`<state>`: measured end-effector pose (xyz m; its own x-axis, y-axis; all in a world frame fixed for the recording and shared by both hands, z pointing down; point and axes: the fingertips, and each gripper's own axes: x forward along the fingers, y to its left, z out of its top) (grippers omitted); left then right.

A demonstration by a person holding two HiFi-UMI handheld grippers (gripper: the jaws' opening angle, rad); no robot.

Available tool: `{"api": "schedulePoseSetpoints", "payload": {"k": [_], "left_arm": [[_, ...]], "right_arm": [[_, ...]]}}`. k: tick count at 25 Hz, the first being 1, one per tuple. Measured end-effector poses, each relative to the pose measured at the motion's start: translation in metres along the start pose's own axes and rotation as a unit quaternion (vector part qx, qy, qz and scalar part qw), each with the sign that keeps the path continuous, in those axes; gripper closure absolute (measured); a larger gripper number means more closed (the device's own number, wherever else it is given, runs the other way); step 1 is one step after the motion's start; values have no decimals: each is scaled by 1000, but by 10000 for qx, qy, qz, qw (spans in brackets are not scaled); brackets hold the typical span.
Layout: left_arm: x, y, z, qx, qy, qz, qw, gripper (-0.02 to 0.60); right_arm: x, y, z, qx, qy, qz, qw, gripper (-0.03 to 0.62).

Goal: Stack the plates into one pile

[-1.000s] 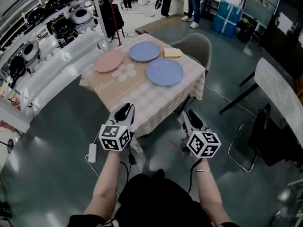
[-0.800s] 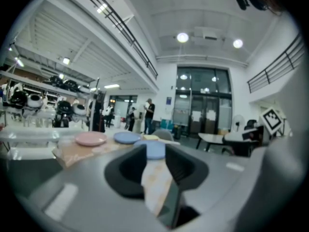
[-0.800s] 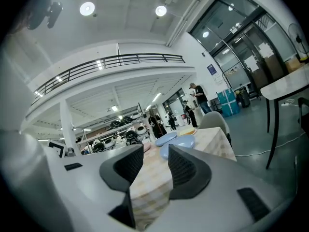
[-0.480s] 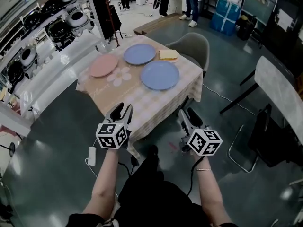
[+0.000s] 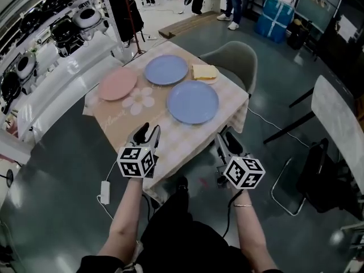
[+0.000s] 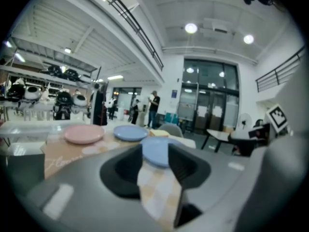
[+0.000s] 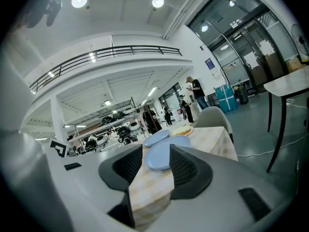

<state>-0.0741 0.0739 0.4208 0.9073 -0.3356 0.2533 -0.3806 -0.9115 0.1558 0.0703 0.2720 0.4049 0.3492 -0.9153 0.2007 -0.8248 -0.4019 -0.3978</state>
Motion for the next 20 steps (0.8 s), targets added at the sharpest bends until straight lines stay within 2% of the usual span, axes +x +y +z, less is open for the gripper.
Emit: {"api": "schedulePoseSetpoints", "payload": {"k": [10,20], "left_arm": [[86,41,-6,-208,376,-127,9990,422],[151,56,-21,-473,780,-401,9950,422]], "right_arm": [[92,-38,6,11,359,-350,9987,437],[143,-82,5,17,666,-886,9938,434]]}}
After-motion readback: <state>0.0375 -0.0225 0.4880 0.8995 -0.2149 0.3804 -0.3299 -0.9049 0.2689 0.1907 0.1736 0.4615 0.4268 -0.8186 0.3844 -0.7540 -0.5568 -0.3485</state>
